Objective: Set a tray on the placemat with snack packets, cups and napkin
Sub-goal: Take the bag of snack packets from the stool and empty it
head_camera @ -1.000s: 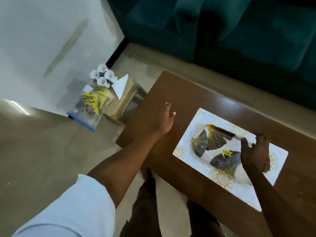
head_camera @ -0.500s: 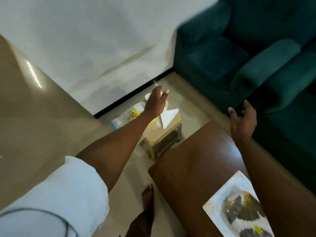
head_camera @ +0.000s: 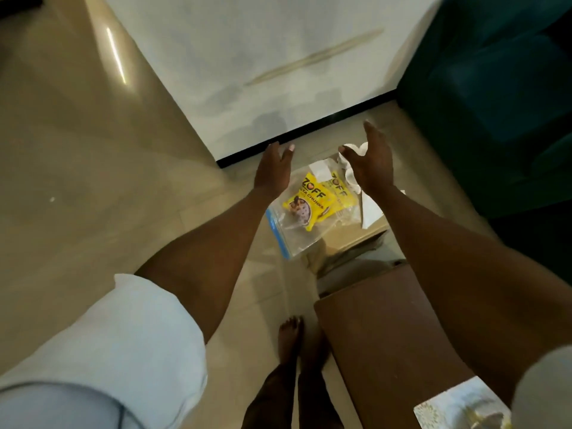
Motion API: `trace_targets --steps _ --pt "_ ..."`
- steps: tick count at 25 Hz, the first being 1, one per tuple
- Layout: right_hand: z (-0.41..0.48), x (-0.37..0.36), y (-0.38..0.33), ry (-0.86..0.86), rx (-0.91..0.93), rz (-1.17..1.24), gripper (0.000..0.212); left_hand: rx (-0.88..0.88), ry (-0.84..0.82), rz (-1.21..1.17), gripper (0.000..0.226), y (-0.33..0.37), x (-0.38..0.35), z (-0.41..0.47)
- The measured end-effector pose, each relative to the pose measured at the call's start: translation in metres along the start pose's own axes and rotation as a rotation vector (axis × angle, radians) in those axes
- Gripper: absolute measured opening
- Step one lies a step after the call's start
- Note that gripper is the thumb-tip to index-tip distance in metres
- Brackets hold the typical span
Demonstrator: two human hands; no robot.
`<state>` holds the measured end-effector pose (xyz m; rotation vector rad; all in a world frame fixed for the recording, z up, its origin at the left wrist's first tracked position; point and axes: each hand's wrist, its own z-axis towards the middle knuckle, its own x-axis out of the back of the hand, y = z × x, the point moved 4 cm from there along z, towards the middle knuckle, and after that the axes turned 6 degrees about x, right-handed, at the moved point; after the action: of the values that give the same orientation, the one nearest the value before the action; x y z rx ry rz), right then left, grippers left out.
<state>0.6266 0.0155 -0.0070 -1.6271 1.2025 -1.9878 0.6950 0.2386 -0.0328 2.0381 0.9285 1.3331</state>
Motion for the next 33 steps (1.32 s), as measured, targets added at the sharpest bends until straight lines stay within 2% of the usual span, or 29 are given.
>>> trace_targets --steps 4,8,11,13,17,21,24,26,28,31,33 --pt "-0.013 -0.085 0.029 -0.192 -0.056 -0.056 0.083 0.169 0.020 -0.030 0.072 -0.071 -0.016 0.006" --pt "-0.043 -0.135 0.068 -0.359 -0.091 -0.157 0.087 0.405 0.096 -0.087 0.084 -0.128 -0.037 0.002" --pt "-0.057 -0.149 0.082 -0.395 -0.109 -0.173 0.083 0.615 -0.029 -0.234 0.080 -0.161 -0.060 -0.004" --pt "-0.061 -0.152 0.087 -0.412 -0.074 -0.193 0.079 0.668 -0.090 -0.340 0.068 -0.168 -0.073 -0.008" --pt "-0.059 -0.152 0.086 -0.429 -0.059 -0.186 0.074 0.605 -0.026 -0.351 0.035 -0.163 -0.072 -0.007" --pt "-0.057 -0.146 0.071 -0.411 -0.089 -0.096 0.064 0.558 -0.008 -0.353 0.020 -0.147 -0.055 -0.006" --pt "-0.059 -0.134 0.041 -0.378 -0.163 0.144 0.039 0.498 -0.055 -0.467 0.020 -0.112 -0.049 -0.014" --pt "-0.056 -0.121 0.013 -0.400 -0.243 0.293 0.036 0.466 -0.074 -0.550 0.027 -0.077 -0.045 -0.018" --pt "-0.049 -0.094 -0.020 -0.362 -0.269 0.385 0.026 0.435 -0.099 -0.632 0.024 -0.032 -0.034 -0.024" --pt "-0.037 -0.033 -0.065 -0.244 -0.258 0.469 0.019 0.363 -0.157 -0.679 0.015 0.046 -0.010 -0.038" --pt "-0.032 0.006 -0.089 -0.172 -0.218 0.418 0.013 0.321 -0.185 -0.691 0.018 0.091 0.004 -0.051"
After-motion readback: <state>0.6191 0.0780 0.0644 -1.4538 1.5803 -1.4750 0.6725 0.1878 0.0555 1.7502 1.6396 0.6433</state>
